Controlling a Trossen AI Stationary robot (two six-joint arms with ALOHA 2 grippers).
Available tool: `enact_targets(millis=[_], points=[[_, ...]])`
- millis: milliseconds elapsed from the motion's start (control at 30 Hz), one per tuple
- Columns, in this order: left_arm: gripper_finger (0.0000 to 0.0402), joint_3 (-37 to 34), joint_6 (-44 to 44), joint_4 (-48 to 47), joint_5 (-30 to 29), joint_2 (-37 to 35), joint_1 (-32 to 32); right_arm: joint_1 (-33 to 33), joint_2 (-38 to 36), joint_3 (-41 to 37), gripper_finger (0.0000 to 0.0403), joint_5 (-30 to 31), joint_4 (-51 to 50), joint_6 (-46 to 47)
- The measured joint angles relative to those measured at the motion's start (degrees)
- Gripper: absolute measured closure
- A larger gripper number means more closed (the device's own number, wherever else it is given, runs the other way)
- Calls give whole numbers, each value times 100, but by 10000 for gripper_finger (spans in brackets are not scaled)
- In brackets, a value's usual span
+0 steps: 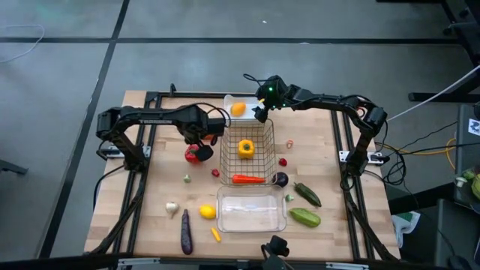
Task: Sort produce into baskets
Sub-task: Put the red bell pepper into the wire basket
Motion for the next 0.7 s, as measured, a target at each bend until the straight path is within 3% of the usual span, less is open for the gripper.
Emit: enact_targets(millis=[700], points=[[24, -1057, 84, 1289, 441, -7, 226, 2, -2, 2, 93, -1, 0, 1]])
